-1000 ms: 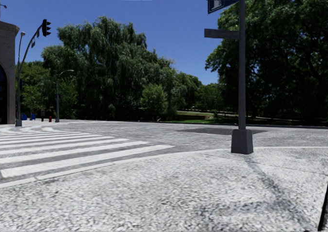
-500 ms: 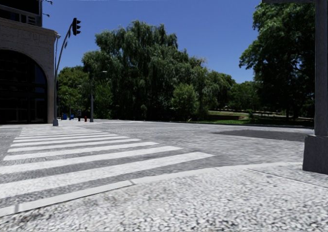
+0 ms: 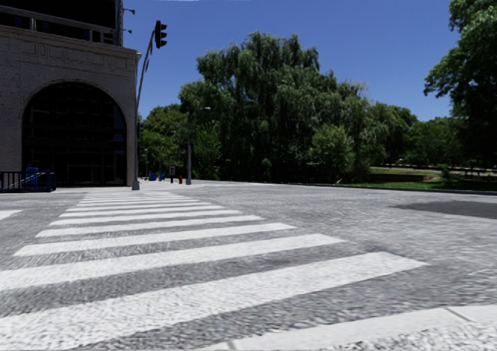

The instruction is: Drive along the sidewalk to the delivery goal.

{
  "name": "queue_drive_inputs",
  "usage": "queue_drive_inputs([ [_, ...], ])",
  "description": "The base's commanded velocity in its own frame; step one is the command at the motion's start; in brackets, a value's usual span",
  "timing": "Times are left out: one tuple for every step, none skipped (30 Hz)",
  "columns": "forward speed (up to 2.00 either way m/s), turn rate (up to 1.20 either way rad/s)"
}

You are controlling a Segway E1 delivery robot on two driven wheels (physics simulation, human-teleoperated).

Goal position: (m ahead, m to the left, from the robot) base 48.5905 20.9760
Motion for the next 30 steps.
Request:
queue_drive_inputs([
  [2.00,0.48],
  [2.00,0.48],
  [2.00,0.48],
  [2.00,0.48],
  [2.00,0.48],
  [2.00,0.48],
  [2.00,0.48],
  [2.00,0.48],
  [2.00,0.48],
  [2.00,0.48],
  [1.98,0.48],
  [1.84,0.48],
  [1.84,0.48],
  [1.64,0.48],
  [1.59,0.48],
  [1.57,0.48],
  [1.57,0.48],
  [1.57,0.48],
  [1.57,0.48],
  [1.57,0.48],
  [1.57,0.48],
  [1.57,0.48],
  [1.57,0.48],
  [1.57,0.48],
  [1.57,0.48],
  [1.57,0.46],
  [1.57,0.33],
  [1.57,0.23],
  [1.57,0.23],
  [1.57,0.19],
])
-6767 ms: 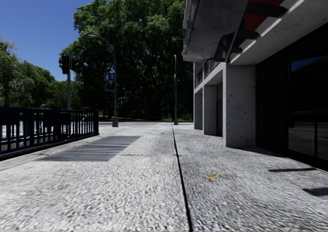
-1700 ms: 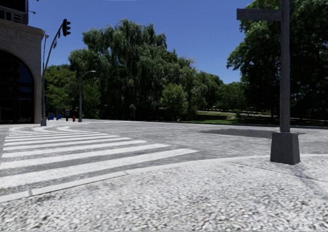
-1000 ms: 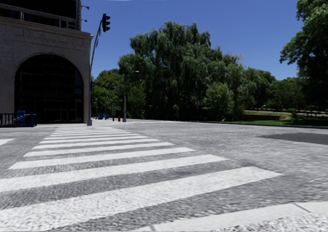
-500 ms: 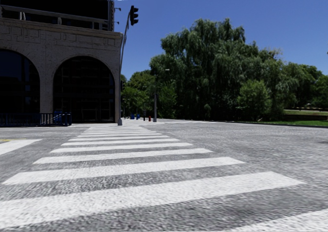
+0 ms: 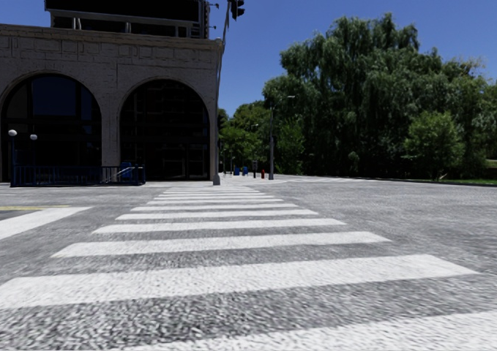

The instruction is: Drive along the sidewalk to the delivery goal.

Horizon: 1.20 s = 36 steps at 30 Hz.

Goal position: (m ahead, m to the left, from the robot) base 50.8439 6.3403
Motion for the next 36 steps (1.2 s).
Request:
queue_drive_inputs([
  [1.57,0.09],
  [1.57,0.00],
  [1.57,0.00],
  [1.57,0.00],
  [1.57,0.00],
  [1.57,0.00],
  [1.57,0.00],
  [1.57,0.00],
  [1.57,0.00],
  [1.60,0.00],
  [1.60,0.00],
  [1.73,0.00],
  [2.00,0.00],
  [2.00,0.00],
  [2.00,0.00],
  [2.00,0.00],
  [2.00,0.00],
  [2.00,0.00],
  [2.00,0.00],
  [2.00,0.00],
  [2.00,0.00],
  [2.00,0.00],
  [2.00,0.00],
  [2.00,0.00],
  [2.00,0.00],
  [2.00,0.00],
  [2.00,0.00],
  [2.00,0.00],
  [2.00,0.00],
  [2.00,0.00],
  [2.00,0.00],
  [2.00,0.00],
  [2.00,0.00],
  [2.00,0.00],
  [2.00,0.00],
  [2.00,0.00],
])
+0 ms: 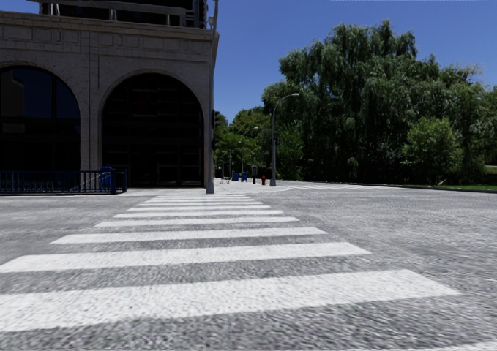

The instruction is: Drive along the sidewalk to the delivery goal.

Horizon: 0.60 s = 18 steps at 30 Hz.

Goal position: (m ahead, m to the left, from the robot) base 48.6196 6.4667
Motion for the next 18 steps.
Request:
queue_drive_inputs([
  [2.00,0.00],
  [2.00,0.00],
  [2.00,0.00],
  [2.00,0.00],
  [2.00,0.00],
  [2.00,0.06],
  [2.00,0.12],
  [2.00,0.12],
  [2.00,0.16],
  [2.00,0.17],
  [2.00,0.17],
  [2.00,0.17],
  [2.00,0.17],
  [2.00,0.17],
  [2.00,0.17],
  [2.00,0.18],
  [2.00,0.18],
  [2.00,0.19],
])
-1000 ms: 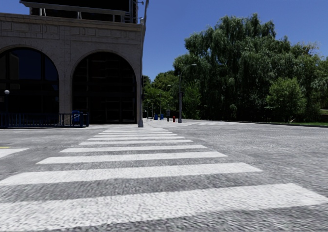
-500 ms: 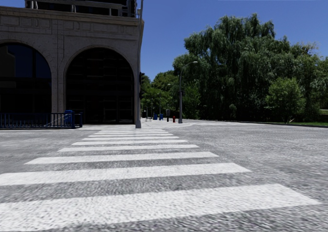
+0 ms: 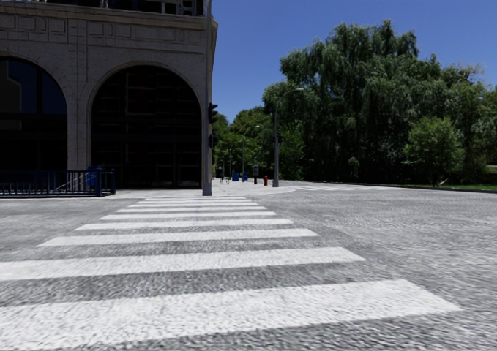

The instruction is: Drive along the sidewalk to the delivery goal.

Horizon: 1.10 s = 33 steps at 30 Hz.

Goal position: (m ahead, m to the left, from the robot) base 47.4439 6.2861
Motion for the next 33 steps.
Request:
queue_drive_inputs([
  [2.00,0.19],
  [2.00,0.19],
  [2.00,0.20],
  [2.00,0.22],
  [2.00,0.22],
  [2.00,0.24],
  [2.00,0.25],
  [2.00,0.26],
  [2.00,0.26],
  [2.00,0.27],
  [2.00,0.27],
  [2.00,0.28],
  [2.00,0.28],
  [2.00,0.28],
  [2.00,0.28],
  [2.00,0.28],
  [2.00,0.28],
  [2.00,0.28],
  [2.00,0.28],
  [2.00,0.28],
  [2.00,0.28],
  [2.00,0.28],
  [2.00,0.00],
  [2.00,0.00],
  [2.00,0.00],
  [2.00,0.00],
  [2.00,0.00],
  [2.00,0.00],
  [2.00,0.00],
  [2.00,0.00],
  [2.00,0.00],
  [2.00,0.00],
  [2.00,0.00],
])
